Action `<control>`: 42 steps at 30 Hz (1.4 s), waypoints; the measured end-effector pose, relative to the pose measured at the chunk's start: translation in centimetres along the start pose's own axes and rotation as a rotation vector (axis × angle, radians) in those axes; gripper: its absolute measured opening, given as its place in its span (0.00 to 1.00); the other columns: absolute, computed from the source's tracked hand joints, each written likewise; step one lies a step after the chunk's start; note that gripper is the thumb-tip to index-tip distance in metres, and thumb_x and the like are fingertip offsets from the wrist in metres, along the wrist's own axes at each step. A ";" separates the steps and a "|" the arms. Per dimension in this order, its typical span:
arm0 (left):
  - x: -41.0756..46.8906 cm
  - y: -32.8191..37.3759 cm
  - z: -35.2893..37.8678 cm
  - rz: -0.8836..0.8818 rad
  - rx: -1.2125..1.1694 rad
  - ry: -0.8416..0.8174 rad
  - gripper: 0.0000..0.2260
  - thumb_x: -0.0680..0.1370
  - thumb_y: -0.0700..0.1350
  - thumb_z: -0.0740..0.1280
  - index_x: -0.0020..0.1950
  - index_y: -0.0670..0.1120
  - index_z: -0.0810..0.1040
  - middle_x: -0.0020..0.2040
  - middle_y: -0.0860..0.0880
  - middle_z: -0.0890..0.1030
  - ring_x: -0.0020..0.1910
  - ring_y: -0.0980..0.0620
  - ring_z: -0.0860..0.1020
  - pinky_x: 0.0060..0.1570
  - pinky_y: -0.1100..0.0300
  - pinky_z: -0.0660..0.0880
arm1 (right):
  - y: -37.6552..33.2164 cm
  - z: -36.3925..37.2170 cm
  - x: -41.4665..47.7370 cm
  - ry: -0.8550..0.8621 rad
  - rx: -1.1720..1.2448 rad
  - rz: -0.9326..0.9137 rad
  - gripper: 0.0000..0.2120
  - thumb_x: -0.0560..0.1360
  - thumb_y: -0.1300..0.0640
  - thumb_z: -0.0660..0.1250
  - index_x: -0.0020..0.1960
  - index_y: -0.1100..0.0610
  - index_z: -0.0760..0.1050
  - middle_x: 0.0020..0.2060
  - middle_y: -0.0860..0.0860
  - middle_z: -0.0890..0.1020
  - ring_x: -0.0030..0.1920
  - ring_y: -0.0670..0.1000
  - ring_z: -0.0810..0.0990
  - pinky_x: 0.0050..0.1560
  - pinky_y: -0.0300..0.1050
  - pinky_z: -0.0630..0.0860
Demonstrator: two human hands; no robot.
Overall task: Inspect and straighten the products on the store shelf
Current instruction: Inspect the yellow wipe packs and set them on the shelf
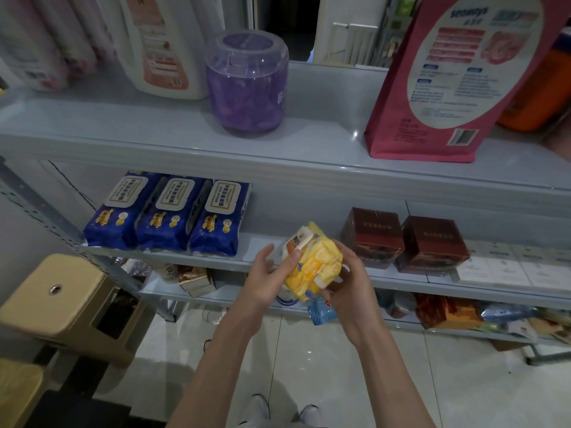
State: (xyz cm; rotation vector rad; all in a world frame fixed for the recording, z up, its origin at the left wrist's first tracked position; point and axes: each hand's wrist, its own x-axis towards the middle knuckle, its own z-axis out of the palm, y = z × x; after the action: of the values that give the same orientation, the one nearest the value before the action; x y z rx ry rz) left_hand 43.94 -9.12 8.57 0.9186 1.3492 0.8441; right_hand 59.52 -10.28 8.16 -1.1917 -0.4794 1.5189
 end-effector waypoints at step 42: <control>10.8 -11.3 3.2 0.095 0.274 -0.095 0.33 0.76 0.33 0.72 0.71 0.62 0.64 0.65 0.54 0.76 0.62 0.60 0.77 0.46 0.71 0.77 | 8.2 -9.0 9.8 0.023 -0.613 -0.116 0.34 0.73 0.76 0.69 0.69 0.45 0.69 0.64 0.44 0.79 0.63 0.42 0.79 0.60 0.37 0.77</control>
State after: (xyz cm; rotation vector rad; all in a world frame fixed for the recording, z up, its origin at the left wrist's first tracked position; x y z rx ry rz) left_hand 47.46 -4.27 -6.19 1.2294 1.3672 0.6871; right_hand 64.16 -6.76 -6.33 -1.6099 -1.0293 1.2909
